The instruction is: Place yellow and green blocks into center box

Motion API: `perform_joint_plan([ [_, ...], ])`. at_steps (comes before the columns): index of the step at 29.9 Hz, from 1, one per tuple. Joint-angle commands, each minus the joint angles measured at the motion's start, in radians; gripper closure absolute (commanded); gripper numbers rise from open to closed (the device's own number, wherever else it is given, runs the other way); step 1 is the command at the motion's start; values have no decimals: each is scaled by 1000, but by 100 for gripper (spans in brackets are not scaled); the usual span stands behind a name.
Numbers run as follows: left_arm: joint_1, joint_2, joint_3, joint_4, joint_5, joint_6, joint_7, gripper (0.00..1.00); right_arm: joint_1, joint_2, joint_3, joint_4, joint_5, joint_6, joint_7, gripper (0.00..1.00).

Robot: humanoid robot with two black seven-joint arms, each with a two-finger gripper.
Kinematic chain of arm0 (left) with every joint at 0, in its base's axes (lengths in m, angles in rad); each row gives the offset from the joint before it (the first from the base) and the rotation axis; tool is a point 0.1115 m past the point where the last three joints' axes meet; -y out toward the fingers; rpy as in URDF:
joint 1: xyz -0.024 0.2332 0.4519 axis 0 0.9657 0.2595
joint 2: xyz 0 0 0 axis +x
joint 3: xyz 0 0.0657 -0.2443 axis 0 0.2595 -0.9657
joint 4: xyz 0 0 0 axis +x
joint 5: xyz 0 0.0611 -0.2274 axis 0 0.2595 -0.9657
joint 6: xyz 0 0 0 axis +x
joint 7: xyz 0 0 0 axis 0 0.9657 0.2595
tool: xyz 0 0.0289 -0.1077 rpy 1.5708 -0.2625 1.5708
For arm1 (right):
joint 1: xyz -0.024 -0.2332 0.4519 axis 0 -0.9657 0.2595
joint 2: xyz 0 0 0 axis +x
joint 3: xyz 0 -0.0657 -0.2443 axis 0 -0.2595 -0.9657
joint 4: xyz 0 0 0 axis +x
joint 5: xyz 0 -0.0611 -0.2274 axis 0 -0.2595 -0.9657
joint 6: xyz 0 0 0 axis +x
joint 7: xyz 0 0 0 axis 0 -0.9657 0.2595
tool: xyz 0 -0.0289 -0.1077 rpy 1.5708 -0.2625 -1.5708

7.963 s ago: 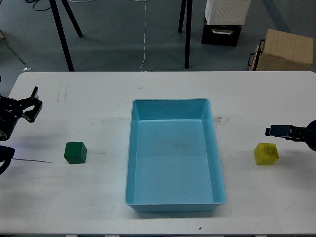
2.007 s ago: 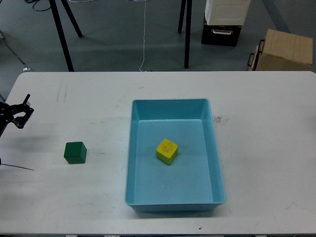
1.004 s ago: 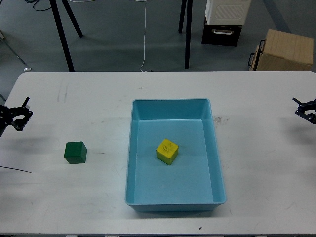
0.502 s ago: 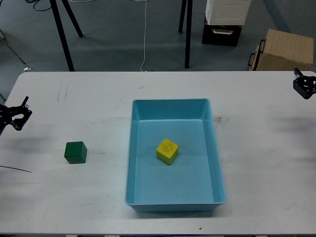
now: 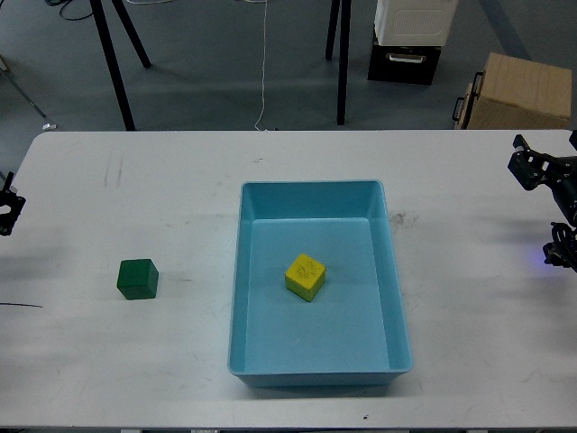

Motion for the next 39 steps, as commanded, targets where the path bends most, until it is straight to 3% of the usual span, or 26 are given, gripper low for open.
perform_joint_plan([
  [1,11,71,0,25,2,-6,-35,0,-7,-5,-2,1,-1,0,0,0],
  [3,23,134,-3,40,0,-6,-59,0,-10,-7,-4,1,-4,0,2,0],
  [7,43,293,-14,49,2,2,-154,0,-28,-8,-2,0,-22,1,2,0],
  [12,34,497,9,45,3,72,-159,0,-40,-8,-1,-2,-33,4,2,0],
  [15,38,627,55,20,46,39,-151,0,-40,-8,-1,-3,-35,27,2,0],
  [18,-3,759,170,-49,272,-24,-156,0,-40,-11,-1,-5,-35,32,2,0],
  [27,-244,781,550,-262,970,-38,-163,0,-40,-20,-1,-10,-59,34,2,0],
  [35,-246,767,774,-420,1628,-46,-145,0,-40,-43,-1,-10,-61,34,2,0],
  [39,-244,769,894,-455,1749,-49,-144,0,-40,-46,-1,-16,-61,34,3,0],
])
